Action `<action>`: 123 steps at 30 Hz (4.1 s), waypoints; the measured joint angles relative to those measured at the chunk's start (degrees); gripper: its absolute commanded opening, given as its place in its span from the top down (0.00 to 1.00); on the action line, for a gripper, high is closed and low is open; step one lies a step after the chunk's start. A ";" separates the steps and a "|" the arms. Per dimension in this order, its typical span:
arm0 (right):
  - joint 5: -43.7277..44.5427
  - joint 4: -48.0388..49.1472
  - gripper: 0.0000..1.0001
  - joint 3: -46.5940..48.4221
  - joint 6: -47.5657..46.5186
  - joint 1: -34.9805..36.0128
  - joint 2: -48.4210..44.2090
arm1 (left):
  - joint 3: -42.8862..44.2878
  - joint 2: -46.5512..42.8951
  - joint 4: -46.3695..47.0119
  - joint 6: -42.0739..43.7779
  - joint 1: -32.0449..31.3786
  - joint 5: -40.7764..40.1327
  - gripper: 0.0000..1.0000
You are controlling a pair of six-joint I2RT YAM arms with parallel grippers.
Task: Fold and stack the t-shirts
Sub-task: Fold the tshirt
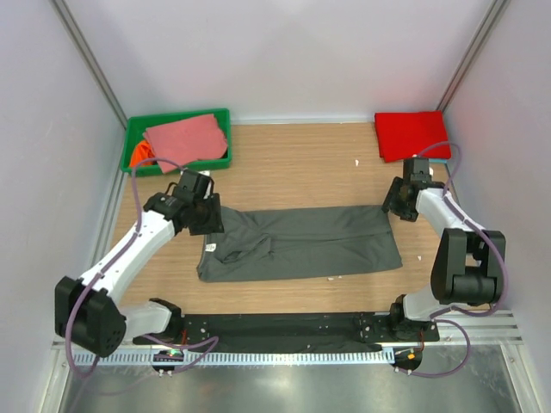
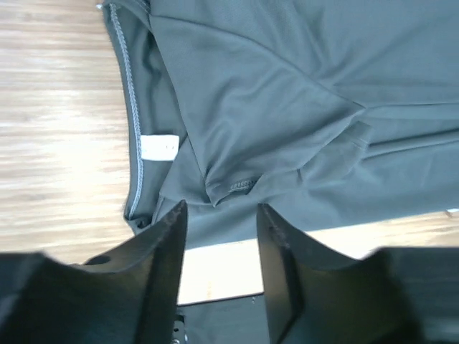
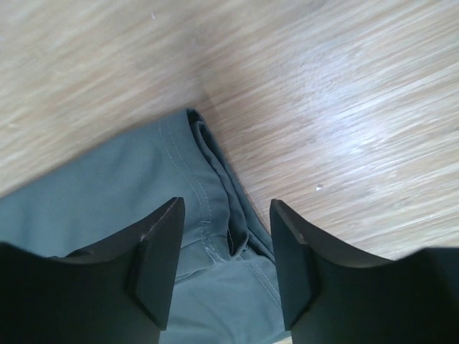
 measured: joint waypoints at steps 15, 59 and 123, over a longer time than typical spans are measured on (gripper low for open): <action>-8.20 7.41 0.37 5.38 -0.76 0.00 8.04 | 14.12 15.82 -1.36 6.51 6.10 -2.25 0.45; -12.09 6.95 0.39 8.76 -2.14 0.00 15.19 | 26.71 42.58 1.86 3.08 13.51 6.56 0.63; -7.54 -3.32 0.37 -2.73 9.97 -1.01 -3.15 | 13.44 25.83 1.14 2.82 13.73 3.50 0.53</action>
